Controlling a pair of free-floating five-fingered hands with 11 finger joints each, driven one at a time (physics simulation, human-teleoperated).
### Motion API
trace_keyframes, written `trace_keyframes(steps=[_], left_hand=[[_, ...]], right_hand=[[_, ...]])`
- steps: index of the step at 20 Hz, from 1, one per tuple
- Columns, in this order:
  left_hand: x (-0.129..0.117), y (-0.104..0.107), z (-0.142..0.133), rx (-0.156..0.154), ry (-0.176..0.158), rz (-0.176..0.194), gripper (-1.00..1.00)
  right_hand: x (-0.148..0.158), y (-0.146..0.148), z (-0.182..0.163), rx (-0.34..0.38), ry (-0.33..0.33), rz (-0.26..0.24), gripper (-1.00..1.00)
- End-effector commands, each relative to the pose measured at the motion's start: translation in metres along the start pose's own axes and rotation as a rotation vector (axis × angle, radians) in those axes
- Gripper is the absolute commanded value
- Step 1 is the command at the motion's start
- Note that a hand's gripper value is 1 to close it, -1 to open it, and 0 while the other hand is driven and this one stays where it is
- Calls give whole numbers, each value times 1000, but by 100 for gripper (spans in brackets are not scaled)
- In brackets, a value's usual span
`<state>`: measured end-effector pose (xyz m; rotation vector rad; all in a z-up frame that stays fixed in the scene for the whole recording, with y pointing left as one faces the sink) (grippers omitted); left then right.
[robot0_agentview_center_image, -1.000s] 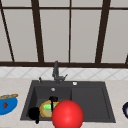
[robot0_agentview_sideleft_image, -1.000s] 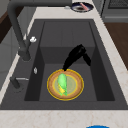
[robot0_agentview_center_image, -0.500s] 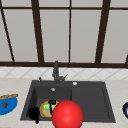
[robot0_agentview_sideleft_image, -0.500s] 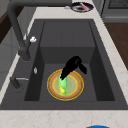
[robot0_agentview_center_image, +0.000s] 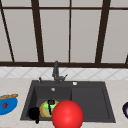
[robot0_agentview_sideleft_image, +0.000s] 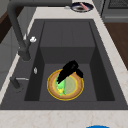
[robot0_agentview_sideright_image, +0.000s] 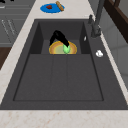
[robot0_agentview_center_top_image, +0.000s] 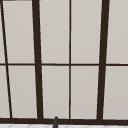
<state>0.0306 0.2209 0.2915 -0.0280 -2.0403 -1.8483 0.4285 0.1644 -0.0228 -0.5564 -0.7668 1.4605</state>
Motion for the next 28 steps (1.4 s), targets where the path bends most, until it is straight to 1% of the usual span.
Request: trace_keyframes(steps=[1,5,8,9,12,13,16,20,23,25,26,27,28], left_hand=[[0,0,0,0,0,0,0],[0,0,0,0,0,0,0],[0,0,0,0,0,0,0],[0,0,0,0,0,0,0],[0,0,0,0,0,0,0],[0,0,0,0,0,0,0],[0,0,0,0,0,0,0],[0,0,0,0,0,0,0],[0,0,0,0,0,0,0],[0,0,0,0,0,0,0],[0,0,0,0,0,0,0],[0,0,0,0,0,0,0],[0,0,0,0,0,0,0]], right_hand=[[0,1,1,-13,-1,2,-100],[1,0,-4,8,0,-2,-100],[0,-9,-11,42,1,-6,-100],[-2,-13,-10,59,-6,-17,-100],[0,-22,-12,92,1,-13,-100],[-1,-25,-11,90,2,-9,-100],[-1,-19,-24,54,7,4,-100],[-3,-5,-46,47,27,31,-100],[-5,13,-61,-14,35,53,-100],[-5,20,-70,-91,45,70,-100],[-5,24,-75,-127,45,76,100],[-2,27,-81,-176,44,105,100],[-1,29,-85,-228,47,112,100]])
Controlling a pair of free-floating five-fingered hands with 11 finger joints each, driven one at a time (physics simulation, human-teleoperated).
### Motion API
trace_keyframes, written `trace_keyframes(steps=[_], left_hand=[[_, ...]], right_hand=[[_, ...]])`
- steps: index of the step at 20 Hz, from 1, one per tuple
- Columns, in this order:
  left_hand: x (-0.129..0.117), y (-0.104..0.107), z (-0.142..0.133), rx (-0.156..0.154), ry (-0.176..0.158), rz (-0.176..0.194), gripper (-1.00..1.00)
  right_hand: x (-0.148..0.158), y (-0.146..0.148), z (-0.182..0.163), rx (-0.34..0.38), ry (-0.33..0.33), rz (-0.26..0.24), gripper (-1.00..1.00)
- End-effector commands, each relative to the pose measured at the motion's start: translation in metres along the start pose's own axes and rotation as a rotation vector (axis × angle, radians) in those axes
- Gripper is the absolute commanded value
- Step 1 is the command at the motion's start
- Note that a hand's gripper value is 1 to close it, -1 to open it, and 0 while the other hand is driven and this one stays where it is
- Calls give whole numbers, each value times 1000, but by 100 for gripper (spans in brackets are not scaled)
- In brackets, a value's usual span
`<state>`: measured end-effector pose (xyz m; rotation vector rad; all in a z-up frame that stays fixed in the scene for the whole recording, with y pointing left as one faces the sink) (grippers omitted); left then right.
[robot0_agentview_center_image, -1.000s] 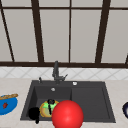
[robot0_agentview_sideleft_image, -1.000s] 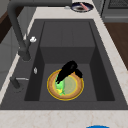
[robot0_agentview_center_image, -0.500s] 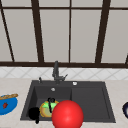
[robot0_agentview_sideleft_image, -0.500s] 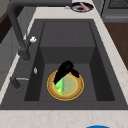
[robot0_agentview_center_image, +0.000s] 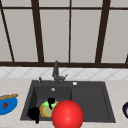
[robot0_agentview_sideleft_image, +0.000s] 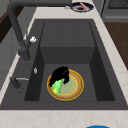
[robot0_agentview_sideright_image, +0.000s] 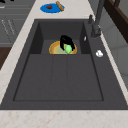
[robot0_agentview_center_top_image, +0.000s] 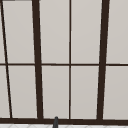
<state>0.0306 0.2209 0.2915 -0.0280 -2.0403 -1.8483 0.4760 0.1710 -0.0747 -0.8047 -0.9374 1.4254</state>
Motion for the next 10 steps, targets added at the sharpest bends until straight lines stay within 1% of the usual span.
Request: trace_keyframes(steps=[1,3,4,5,6,7,10], left_hand=[[0,0,0,0,0,0,0],[0,0,0,0,0,0,0],[0,0,0,0,0,0,0],[0,0,0,0,0,0,0],[0,0,0,0,0,0,0],[0,0,0,0,0,0,0],[0,0,0,0,0,0,0]], right_hand=[[2,18,-6,-14,17,37,100],[5,11,1,-69,21,28,100],[1,9,9,-87,16,11,100],[1,8,10,-105,21,11,100],[1,5,5,-121,27,-10,100],[-1,4,5,-129,30,-16,100],[-9,-8,10,-115,22,-29,100]])
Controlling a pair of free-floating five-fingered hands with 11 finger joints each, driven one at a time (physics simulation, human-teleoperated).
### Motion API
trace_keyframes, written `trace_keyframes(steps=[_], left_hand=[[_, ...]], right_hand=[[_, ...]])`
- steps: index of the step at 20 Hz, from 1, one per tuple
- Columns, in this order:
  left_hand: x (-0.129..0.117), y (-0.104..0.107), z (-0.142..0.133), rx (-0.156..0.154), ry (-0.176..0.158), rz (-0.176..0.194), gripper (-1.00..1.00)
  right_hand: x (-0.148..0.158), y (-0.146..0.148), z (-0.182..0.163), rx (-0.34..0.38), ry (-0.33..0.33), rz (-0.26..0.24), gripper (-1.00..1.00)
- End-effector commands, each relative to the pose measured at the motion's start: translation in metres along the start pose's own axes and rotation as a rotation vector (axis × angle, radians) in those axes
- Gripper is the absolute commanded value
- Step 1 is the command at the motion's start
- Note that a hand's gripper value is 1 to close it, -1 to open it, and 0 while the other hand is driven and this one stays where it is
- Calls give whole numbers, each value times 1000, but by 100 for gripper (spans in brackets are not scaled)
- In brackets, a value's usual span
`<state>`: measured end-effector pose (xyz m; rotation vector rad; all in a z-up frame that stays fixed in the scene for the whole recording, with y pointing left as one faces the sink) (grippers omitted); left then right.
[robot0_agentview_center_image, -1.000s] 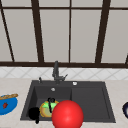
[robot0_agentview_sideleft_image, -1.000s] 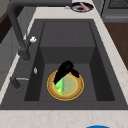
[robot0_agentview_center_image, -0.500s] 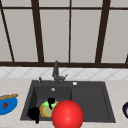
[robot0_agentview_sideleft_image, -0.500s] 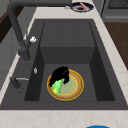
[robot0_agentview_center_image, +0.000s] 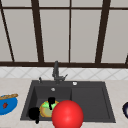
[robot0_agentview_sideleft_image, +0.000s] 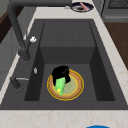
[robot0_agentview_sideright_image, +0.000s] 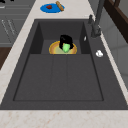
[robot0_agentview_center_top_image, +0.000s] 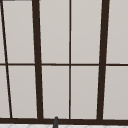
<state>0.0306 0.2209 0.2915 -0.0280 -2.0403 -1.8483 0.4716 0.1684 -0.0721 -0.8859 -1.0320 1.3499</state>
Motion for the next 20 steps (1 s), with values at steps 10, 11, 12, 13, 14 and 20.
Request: trace_keyframes(steps=[10,11,12,13,14,20], left_hand=[[0,0,0,0,0,0,0],[0,0,0,0,0,0,0],[0,0,0,0,0,0,0],[0,0,0,0,0,0,0],[0,0,0,0,0,0,0],[0,0,0,0,0,0,0]], right_hand=[[-36,-59,21,93,1,-15,100],[-39,-64,23,95,1,-15,100],[-43,-70,25,93,1,-14,100],[-46,-75,28,94,2,-14,100],[-50,-81,30,93,2,-14,100],[-68,-116,45,98,3,-12,100]])
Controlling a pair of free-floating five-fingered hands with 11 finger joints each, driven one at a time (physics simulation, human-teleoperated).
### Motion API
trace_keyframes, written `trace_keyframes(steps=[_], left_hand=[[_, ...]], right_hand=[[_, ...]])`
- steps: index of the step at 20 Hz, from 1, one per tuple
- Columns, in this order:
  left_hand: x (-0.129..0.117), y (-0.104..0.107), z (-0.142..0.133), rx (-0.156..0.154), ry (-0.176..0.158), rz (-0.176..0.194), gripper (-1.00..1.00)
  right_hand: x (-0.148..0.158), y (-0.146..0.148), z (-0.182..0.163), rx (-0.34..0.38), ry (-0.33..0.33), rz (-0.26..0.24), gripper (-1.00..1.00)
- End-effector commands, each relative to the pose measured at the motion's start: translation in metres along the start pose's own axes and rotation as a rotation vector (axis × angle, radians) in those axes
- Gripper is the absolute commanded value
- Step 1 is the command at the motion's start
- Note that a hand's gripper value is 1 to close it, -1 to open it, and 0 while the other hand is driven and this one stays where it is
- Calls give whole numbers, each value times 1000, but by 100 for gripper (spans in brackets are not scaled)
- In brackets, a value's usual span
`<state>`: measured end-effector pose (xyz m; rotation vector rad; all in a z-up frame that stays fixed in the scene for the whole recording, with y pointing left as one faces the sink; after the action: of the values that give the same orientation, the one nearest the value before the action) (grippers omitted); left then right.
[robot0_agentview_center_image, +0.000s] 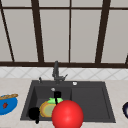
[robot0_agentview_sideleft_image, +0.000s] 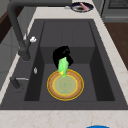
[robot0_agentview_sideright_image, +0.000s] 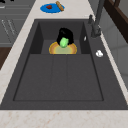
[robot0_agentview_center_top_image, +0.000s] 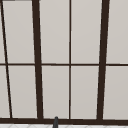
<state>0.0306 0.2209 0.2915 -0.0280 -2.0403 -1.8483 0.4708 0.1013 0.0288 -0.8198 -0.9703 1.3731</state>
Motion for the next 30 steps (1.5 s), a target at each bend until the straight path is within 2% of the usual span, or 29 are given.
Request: trace_keyframes(steps=[1,12,18,22,30], left_hand=[[0,0,0,0,0,0,0],[0,0,0,0,0,0,0],[0,0,0,0,0,0,0],[0,0,0,0,0,0,0],[0,0,0,0,0,0,0]], right_hand=[[-11,-23,11,11,4,-2,100],[-38,-98,48,4,29,11,100],[-65,-132,73,8,21,0,100],[-90,-148,85,19,4,2,100],[-135,-159,112,37,4,0,100]])
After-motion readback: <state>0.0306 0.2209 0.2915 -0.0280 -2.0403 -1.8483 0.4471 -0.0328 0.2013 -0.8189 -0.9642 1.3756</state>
